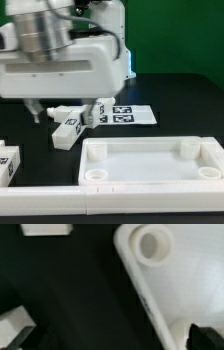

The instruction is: Assemble desk

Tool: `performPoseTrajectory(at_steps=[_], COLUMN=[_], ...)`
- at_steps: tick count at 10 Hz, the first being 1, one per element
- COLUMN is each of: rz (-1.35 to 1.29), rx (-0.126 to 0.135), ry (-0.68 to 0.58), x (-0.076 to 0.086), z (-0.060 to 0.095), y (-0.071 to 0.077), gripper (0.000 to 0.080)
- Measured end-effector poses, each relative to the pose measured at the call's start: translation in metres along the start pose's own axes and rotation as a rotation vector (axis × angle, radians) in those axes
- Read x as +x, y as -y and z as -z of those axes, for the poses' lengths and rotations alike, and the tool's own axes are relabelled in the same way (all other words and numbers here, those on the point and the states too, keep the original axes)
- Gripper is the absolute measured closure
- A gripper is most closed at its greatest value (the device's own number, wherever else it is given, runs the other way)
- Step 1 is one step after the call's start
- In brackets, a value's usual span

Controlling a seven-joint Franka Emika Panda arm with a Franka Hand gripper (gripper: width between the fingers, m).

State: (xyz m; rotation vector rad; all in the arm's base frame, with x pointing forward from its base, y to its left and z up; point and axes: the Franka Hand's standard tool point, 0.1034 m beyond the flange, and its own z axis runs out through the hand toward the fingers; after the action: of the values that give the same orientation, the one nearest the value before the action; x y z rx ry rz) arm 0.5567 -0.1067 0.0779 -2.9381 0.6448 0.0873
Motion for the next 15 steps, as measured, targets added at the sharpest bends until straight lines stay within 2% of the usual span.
performPoseTrajectory(at_steps=[2,3,4,6,8,9,10,11,12,13,14,15], rz=[-0.011,-0.012,-0.005,-0.001,-0.012,-0.019,-0.048,-0.046,-0.042,-0.028,-0.048,-0.054], rx=[0.012,0.012,0.01,0.016,0.032,0.033,0.02,0.019,0.017,0.024,0.024,0.024], ry=[0.192,0.264,0.269,0.402,0.604,0.669,0.717,0.843,0.869,0.876,0.914,0.922], x=[-0.012,-0.011,-0.001,-0.011,-0.022,-0.023,-0.025,-0.037,-0.031,-0.031,-0.038,-0.039], z=[0.008,0.007,0.004,0.001,-0.002,-0.002,-0.004,-0.003,-0.01,-0.018,-0.027,-0.032], y=[-0.003,-0.003,0.001,0.0,-0.003,-0.004,-0.004,-0.007,-0.01,-0.019,-0.034,-0.038], gripper=[0.015,0.015,0.015,0.015,0.015,0.015,0.015,0.015,0.015,0.015,0.015,0.015])
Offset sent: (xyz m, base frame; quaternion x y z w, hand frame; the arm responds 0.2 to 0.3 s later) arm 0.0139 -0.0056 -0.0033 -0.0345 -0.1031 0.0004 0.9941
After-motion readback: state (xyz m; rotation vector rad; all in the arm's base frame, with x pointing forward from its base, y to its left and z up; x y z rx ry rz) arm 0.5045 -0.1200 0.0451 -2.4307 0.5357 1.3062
